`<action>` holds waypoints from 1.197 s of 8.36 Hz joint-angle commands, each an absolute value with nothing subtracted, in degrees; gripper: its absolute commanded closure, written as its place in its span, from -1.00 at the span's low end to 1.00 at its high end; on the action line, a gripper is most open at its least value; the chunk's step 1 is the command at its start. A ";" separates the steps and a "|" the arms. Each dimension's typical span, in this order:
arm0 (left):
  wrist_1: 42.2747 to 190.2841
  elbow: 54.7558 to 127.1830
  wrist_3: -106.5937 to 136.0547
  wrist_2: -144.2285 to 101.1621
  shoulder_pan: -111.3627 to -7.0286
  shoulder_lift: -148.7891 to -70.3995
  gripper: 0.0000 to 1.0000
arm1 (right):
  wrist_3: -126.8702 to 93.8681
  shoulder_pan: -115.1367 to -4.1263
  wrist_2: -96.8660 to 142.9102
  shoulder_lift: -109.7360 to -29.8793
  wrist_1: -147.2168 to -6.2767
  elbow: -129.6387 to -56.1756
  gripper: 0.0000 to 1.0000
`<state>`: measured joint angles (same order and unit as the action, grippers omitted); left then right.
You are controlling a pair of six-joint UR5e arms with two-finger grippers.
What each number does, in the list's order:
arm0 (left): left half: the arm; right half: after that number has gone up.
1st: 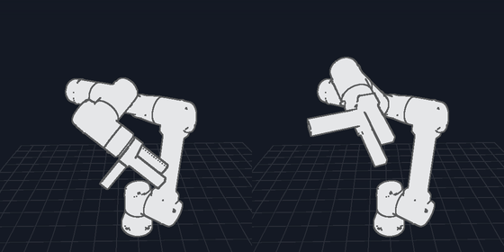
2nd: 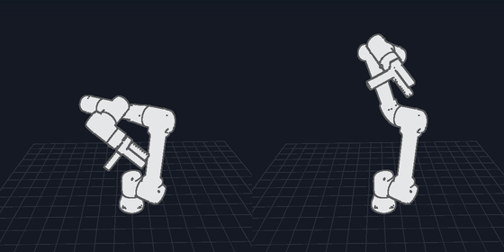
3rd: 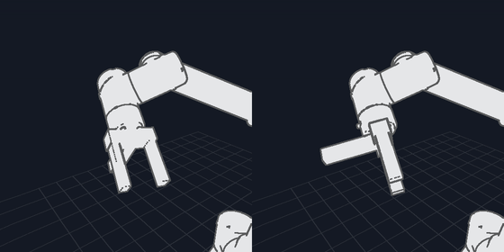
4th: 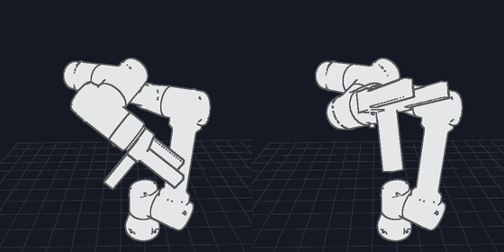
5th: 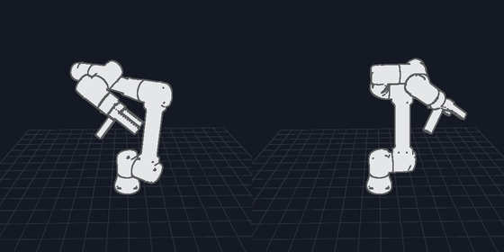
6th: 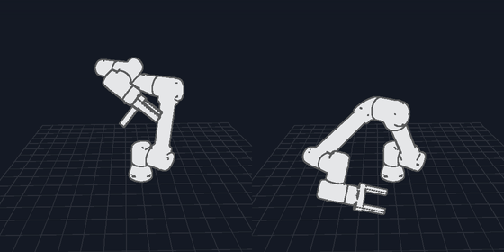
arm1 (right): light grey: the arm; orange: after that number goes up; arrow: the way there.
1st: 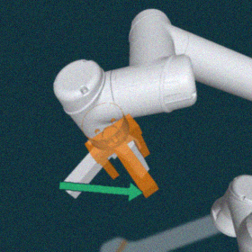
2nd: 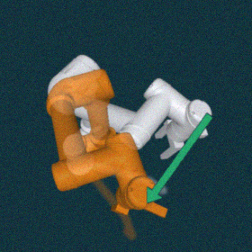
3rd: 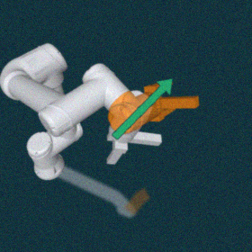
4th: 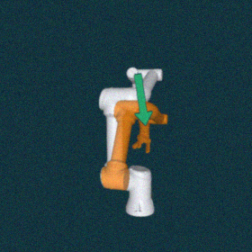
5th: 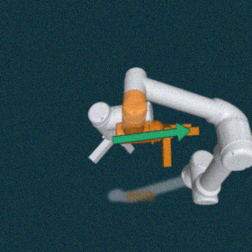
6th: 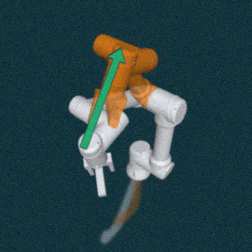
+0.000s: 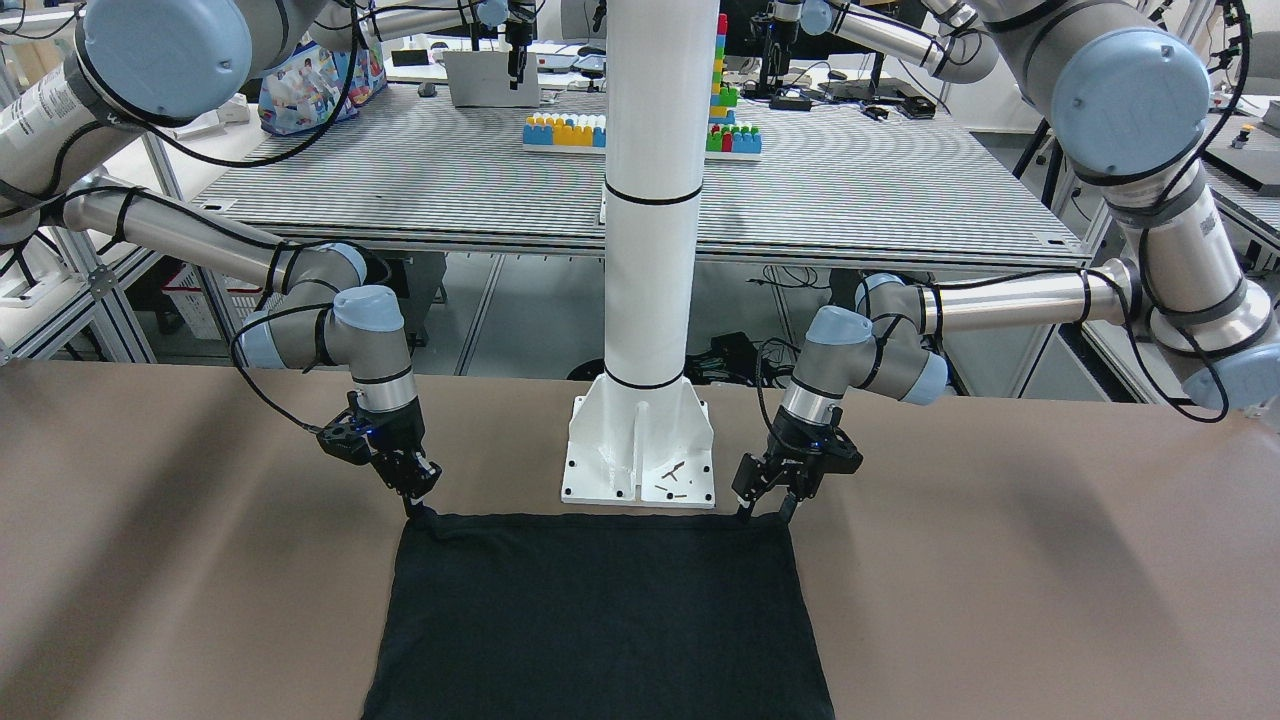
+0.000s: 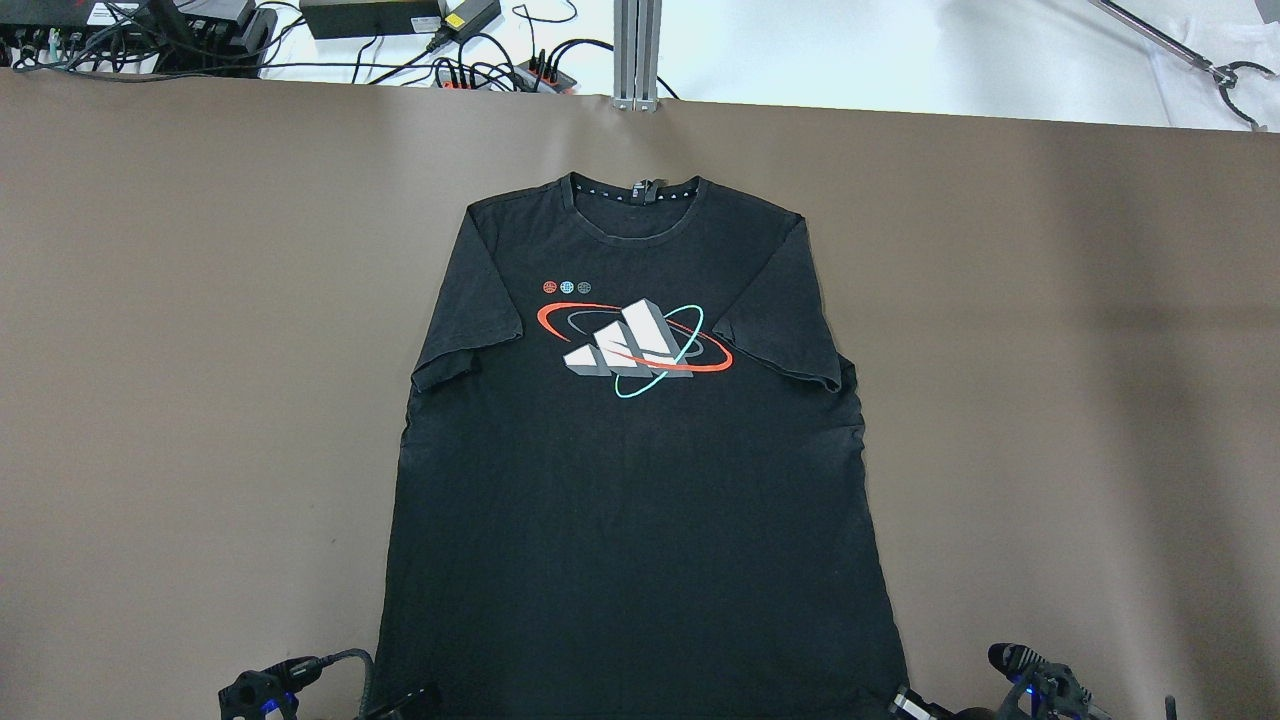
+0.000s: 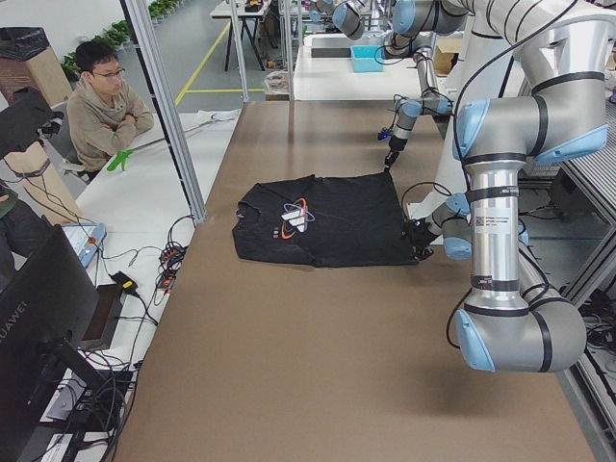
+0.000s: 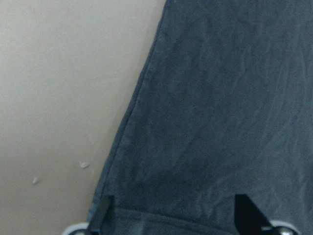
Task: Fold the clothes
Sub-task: 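Position both grippers at the hem corners nearest the robot and grasp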
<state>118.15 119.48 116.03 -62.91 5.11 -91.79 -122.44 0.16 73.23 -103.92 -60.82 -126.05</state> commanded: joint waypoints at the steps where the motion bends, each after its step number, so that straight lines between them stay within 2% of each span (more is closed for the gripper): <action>1: 118.21 117.78 119.95 -62.14 6.85 -91.05 -0.74 | -122.61 0.18 73.13 -103.80 -60.82 -126.04 1.00; 9: 118.30 118.04 123.22 -61.96 8.17 -89.82 -0.73 | -122.70 0.09 72.77 -103.71 -60.82 -126.39 1.00; 10: 118.39 117.95 123.74 -61.88 8.26 -89.91 -0.41 | -122.78 0.09 72.77 -103.71 -60.82 -126.47 1.00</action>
